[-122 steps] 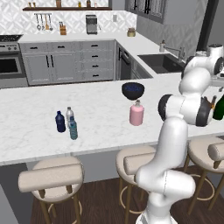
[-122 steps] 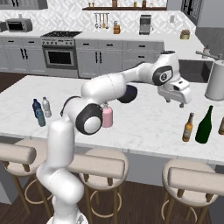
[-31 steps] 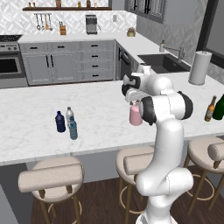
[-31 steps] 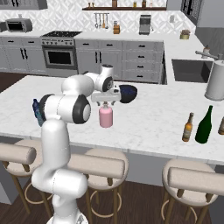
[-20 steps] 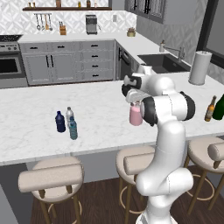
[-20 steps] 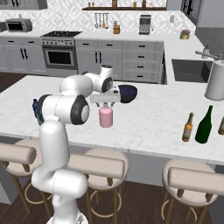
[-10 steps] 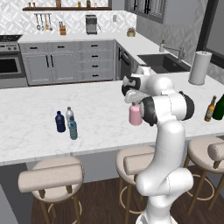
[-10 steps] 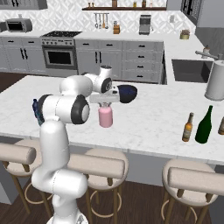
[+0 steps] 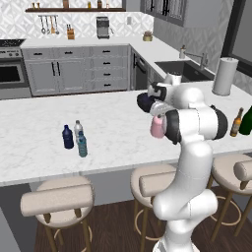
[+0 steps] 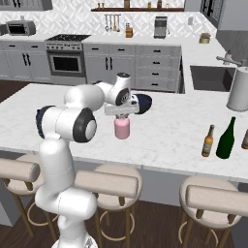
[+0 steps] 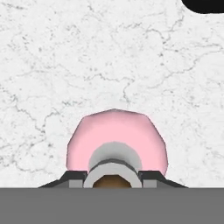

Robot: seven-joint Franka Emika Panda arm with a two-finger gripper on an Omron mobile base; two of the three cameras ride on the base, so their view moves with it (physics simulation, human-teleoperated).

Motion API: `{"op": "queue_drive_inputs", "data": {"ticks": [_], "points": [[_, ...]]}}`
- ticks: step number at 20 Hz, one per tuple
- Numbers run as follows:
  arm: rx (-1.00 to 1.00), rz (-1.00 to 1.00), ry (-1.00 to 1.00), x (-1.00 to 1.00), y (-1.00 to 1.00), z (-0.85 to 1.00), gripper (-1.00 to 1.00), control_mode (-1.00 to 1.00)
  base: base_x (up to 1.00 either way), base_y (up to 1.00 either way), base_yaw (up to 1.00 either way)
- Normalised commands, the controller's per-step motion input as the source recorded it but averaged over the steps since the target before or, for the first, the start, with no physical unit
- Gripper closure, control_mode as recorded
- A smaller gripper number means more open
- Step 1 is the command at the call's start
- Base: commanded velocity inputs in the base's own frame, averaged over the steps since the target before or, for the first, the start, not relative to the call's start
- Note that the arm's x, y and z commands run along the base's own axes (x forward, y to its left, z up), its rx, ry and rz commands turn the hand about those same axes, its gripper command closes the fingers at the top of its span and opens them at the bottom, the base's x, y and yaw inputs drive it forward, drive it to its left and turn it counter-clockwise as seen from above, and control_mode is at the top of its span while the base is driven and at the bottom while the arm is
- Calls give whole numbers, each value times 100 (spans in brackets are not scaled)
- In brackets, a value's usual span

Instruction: Move the plastic bottles in the middle to the plastics group, and the glass bottles in the middle to the glass group.

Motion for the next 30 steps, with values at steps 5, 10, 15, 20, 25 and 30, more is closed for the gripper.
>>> {"op": "queue_drive_inputs", "data": {"ticks": [5,10,15,20,25,30], "points": [[0,-25,0,-56,-76,21,100,-100,0,0,0],[0,-32,1,-36,-83,21,100,-100,0,0,0],[0,-38,2,-6,-95,10,100,-100,0,0,0],[0,-39,8,0,-96,3,100,-100,0,0,0],[-1,-40,1,4,-90,0,100,-100,0,0,0],[-2,-33,0,19,-83,0,100,-100,0,0,0]]}}
